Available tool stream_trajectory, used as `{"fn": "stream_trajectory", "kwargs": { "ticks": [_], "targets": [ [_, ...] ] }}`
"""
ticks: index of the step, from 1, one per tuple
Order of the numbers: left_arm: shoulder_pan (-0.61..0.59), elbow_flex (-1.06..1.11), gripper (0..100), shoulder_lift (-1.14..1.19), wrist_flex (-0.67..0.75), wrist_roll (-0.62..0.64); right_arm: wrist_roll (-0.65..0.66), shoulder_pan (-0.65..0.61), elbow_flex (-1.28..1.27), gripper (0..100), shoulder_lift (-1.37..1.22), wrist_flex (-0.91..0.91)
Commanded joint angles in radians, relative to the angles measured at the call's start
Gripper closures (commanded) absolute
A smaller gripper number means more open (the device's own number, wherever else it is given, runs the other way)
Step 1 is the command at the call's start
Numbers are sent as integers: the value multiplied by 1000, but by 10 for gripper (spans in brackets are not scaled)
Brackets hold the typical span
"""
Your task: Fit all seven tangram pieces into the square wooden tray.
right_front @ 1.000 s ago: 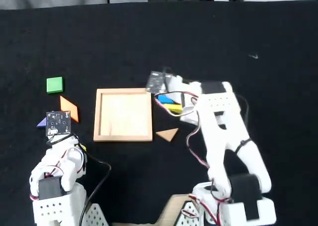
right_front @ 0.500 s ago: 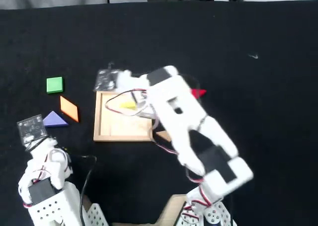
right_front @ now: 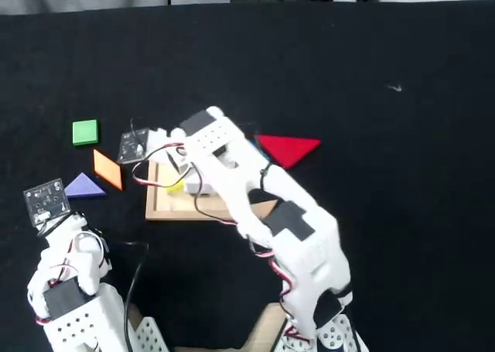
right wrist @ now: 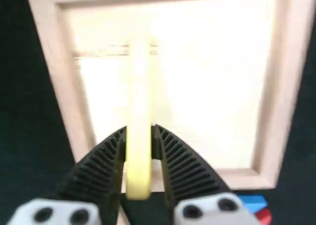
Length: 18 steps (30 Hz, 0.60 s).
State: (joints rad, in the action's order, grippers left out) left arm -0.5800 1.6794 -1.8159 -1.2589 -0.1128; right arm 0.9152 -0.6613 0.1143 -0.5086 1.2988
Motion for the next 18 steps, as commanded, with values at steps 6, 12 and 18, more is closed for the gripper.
{"fn": "stream_trajectory", "kwargs": {
  "ticks": [6, 12, 18],
  "targets": [
    [-7, 21, 905, -8, 20, -2, -12, -89, 68, 986, -4, 35],
    [-7, 21, 905, -8, 20, -2, -91, -95, 84, 986, 1, 35],
    [-7, 21, 905, -8, 20, -2, -126, -95, 45, 983, -5, 28]
  ]
}}
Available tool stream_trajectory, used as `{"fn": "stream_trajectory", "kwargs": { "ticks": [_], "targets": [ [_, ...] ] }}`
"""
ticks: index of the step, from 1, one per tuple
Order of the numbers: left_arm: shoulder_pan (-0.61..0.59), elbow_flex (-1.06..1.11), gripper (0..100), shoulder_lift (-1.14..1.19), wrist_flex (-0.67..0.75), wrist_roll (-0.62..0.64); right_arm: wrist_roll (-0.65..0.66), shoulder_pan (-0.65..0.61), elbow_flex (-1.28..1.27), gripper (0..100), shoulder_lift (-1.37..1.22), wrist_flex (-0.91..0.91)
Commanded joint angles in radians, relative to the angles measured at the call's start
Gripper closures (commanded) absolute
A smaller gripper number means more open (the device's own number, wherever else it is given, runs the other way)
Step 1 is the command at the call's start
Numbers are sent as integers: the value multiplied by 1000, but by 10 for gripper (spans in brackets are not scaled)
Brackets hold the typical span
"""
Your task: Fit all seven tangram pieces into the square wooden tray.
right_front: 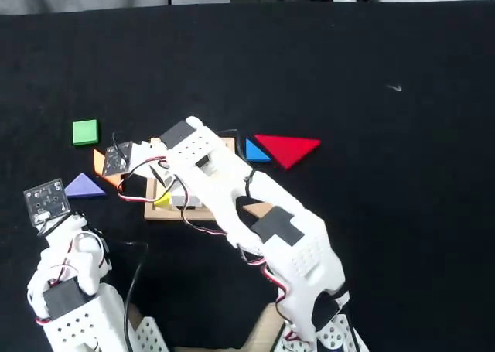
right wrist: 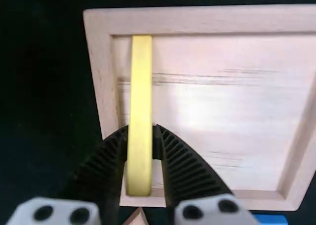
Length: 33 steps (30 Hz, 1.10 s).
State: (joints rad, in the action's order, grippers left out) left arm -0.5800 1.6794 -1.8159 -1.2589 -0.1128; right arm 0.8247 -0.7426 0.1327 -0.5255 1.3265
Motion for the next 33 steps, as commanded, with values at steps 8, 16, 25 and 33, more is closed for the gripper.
{"fn": "stream_trajectory", "kwargs": {
  "ticks": [8, 16, 25, 33],
  "targets": [
    [-7, 21, 905, -8, 20, -2, -130, -15, 30, 811, 13, 8],
    [-7, 21, 905, -8, 20, -2, -81, -6, 81, 775, 31, 64],
    [-7, 21, 905, -8, 20, -2, -48, 72, 162, 784, 68, 64],
    [-7, 21, 905, -8, 20, -2, -48, 114, 277, 786, 70, 98]
  ]
}}
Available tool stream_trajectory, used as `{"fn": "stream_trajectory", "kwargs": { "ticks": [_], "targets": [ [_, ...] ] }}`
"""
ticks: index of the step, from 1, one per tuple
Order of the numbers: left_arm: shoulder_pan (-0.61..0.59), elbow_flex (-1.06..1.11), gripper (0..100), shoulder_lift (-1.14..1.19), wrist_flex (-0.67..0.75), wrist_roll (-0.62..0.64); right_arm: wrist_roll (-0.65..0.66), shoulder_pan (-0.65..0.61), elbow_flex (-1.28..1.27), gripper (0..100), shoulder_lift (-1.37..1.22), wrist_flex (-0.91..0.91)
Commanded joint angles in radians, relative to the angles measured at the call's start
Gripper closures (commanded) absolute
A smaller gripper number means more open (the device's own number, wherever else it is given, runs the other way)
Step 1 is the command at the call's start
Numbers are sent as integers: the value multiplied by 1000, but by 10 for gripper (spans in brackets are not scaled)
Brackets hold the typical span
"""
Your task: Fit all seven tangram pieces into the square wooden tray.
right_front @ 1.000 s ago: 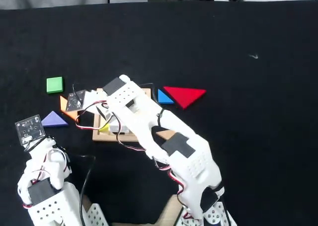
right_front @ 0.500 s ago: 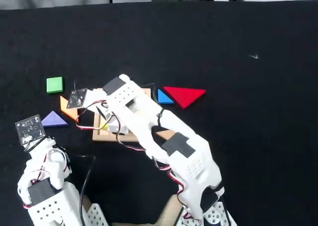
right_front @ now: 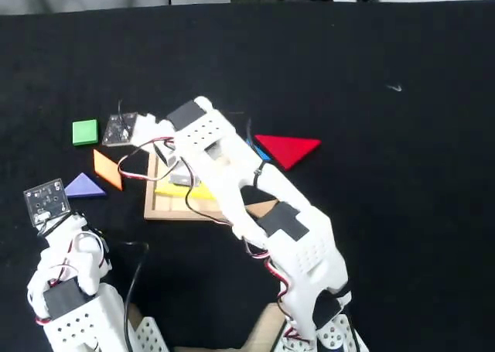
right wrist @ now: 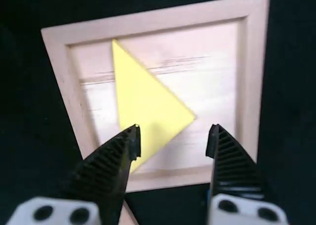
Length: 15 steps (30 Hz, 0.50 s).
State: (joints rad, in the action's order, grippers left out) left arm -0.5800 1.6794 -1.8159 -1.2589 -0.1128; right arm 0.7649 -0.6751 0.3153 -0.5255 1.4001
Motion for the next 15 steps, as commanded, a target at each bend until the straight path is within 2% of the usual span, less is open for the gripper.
{"fn": "stream_trajectory", "kwargs": {
  "ticks": [1, 3, 5, 7, 9, 15],
  "targets": [
    [-7, 21, 905, -8, 20, -2, 12, 61, 113, 794, 70, 29],
    [-7, 21, 905, -8, 20, -2, 8, 103, 139, 858, 64, 26],
    [-8, 21, 905, -8, 20, -2, -2, 124, 140, 988, 48, -11],
    [-8, 21, 905, -8, 20, -2, -81, 132, 124, 956, 16, -60],
    [-8, 21, 905, -8, 20, -2, -176, 132, 122, 988, -12, -98],
    [-8, 21, 905, -8, 20, -2, -439, 147, 113, 988, -45, -229]
  ]
}}
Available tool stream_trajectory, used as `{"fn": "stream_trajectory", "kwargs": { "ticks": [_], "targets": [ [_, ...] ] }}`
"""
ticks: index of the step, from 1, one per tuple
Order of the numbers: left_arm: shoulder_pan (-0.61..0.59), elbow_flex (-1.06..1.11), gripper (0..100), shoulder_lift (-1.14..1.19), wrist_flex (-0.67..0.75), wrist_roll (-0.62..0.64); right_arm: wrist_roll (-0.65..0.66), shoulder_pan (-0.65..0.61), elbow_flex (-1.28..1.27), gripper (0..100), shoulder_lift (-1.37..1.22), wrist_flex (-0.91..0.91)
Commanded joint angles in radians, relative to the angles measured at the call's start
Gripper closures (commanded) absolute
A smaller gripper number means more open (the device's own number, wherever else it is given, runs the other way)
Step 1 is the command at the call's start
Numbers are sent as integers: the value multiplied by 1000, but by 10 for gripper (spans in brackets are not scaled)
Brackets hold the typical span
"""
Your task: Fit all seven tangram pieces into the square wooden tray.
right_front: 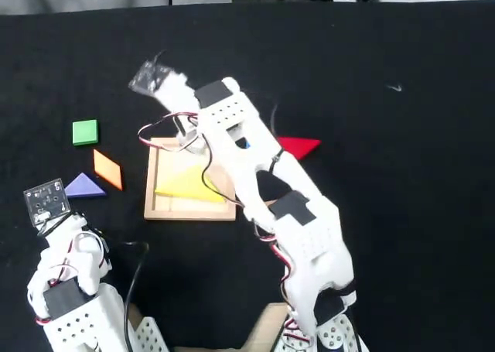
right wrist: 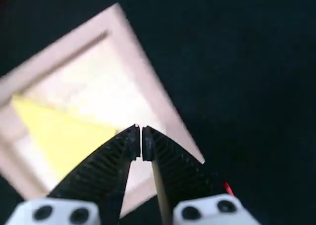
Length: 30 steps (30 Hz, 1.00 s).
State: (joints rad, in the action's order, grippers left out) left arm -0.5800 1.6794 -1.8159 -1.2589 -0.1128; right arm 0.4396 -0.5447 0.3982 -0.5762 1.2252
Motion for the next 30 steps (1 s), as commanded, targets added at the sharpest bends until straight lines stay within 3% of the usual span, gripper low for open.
{"fn": "stream_trajectory", "kwargs": {
  "ticks": [1, 30],
  "targets": [
    [-8, 21, 905, -8, 20, -2, -140, 17, 31, 988, -1, -57],
    [-8, 21, 905, -8, 20, -2, -152, -101, 28, 988, -133, 66]
  ]
}}
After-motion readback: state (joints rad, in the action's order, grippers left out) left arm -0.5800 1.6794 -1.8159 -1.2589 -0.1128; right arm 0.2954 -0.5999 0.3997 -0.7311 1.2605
